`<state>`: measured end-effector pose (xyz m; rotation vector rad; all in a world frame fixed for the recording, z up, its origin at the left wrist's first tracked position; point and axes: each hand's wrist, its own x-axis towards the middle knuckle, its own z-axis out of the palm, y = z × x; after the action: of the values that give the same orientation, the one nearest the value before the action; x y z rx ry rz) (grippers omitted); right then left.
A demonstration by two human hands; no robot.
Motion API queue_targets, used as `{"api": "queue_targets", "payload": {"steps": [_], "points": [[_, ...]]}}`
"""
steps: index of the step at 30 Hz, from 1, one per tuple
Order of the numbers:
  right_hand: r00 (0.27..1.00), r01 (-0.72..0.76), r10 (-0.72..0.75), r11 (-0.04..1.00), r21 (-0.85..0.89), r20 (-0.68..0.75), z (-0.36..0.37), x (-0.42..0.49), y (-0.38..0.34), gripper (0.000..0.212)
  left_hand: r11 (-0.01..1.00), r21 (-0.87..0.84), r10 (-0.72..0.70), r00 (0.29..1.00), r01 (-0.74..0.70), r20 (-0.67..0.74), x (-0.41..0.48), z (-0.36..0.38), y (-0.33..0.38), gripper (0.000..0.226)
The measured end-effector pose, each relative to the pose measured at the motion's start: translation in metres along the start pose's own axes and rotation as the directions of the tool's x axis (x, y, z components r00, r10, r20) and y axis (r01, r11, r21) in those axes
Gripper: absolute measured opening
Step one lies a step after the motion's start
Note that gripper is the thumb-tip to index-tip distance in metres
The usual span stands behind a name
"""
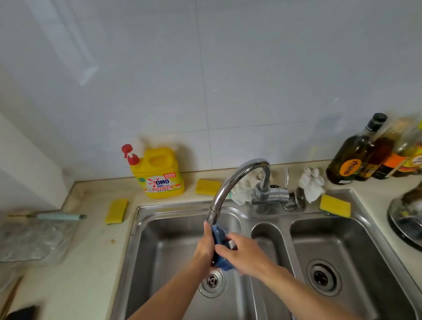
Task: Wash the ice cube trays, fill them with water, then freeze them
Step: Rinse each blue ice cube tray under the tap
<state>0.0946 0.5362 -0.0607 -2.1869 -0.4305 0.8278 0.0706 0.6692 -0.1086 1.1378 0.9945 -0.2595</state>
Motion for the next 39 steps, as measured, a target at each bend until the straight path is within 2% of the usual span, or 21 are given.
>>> {"api": "queue_targets", "payload": {"steps": [2, 6, 9, 15, 19, 22, 25, 28, 30, 31, 34, 35, 36, 37, 39], "points": [[1.0, 0.001, -0.001, 1.0, 0.03, 0.006, -0.001, 0.01, -0.002, 0.041, 0.998, 0.062, 0.015, 1.0, -0.015, -0.006, 0.009, 0.0, 0.008, 0.067], [1.0, 0.004, -0.004, 0.997, 0.072, 0.005, -0.009, 0.025, -0.001, 0.03, 0.98, 0.199, 0.044, 0.998, -0.032, -0.055, 0.023, 0.004, 0.016, 0.045], [0.999, 0.012, -0.017, 0.996, 0.094, 0.048, -0.013, 0.034, 0.001, 0.026, 0.955, 0.289, 0.095, 0.991, -0.065, -0.091, 0.029, 0.002, 0.018, 0.04], [0.995, 0.001, -0.015, 0.99, 0.144, 0.094, -0.01, 0.046, 0.0, 0.028, 0.917, 0.38, 0.177, 0.977, -0.119, -0.121, 0.03, -0.006, 0.027, 0.057], [0.993, 0.003, -0.014, 0.995, 0.097, 0.117, -0.014, 0.047, 0.006, 0.045, 0.802, 0.578, 0.271, 0.954, -0.15, -0.13, 0.033, -0.026, 0.028, 0.081], [0.991, -0.026, 0.019, 0.998, 0.049, 0.133, -0.038, 0.046, 0.024, 0.057, 0.693, 0.716, 0.303, 0.935, -0.084, -0.183, 0.038, -0.059, 0.027, 0.086], [0.988, -0.117, 0.113, 0.993, 0.023, 0.109, -0.065, 0.043, 0.048, 0.05, 0.695, 0.719, 0.295, 0.917, -0.014, -0.268, 0.041, -0.085, 0.029, 0.083], [0.985, -0.149, 0.148, 0.989, 0.006, 0.084, -0.072, 0.036, 0.06, 0.057, 0.692, 0.721, 0.281, 0.932, -0.032, -0.229, 0.035, -0.071, 0.032, 0.08], [0.988, -0.13, 0.13, 0.991, 0.0, 0.082, -0.067, 0.029, 0.062, 0.063, 0.605, 0.792, 0.298, 0.947, -0.089, -0.121, 0.025, -0.05, 0.03, 0.084], [0.99, -0.119, 0.119, 0.993, 0.003, 0.081, -0.065, 0.026, 0.062, 0.065, 0.517, 0.847, 0.311, 0.949, -0.124, -0.051, 0.02, -0.041, 0.028, 0.085], [0.991, -0.12, 0.118, 0.992, 0.036, 0.061, -0.06, 0.014, 0.063, 0.066, 0.139, 0.973, 0.341, 0.931, -0.185, 0.128, 0.006, -0.026, 0.021, 0.092], [0.991, -0.129, 0.127, 0.991, 0.043, 0.052, -0.058, 0.01, 0.065, 0.065, 0.065, 0.978, 0.353, 0.921, -0.198, 0.163, 0.004, -0.025, 0.019, 0.094], [0.989, -0.141, 0.139, 0.989, 0.044, 0.041, -0.057, 0.006, 0.067, 0.063, 0.053, 0.978, 0.372, 0.913, -0.203, 0.169, 0.004, -0.027, 0.018, 0.094], [0.988, -0.154, 0.153, 0.987, 0.043, 0.029, -0.055, 0.002, 0.069, 0.062, 0.088, 0.977, 0.393, 0.908, -0.194, 0.145, 0.006, -0.029, 0.021, 0.089], [0.985, -0.172, 0.172, 0.984, 0.044, -0.007, -0.052, -0.006, 0.076, 0.06, 0.263, 0.953, 0.408, 0.912, -0.149, 0.03, 0.016, -0.035, 0.03, 0.074]]}}
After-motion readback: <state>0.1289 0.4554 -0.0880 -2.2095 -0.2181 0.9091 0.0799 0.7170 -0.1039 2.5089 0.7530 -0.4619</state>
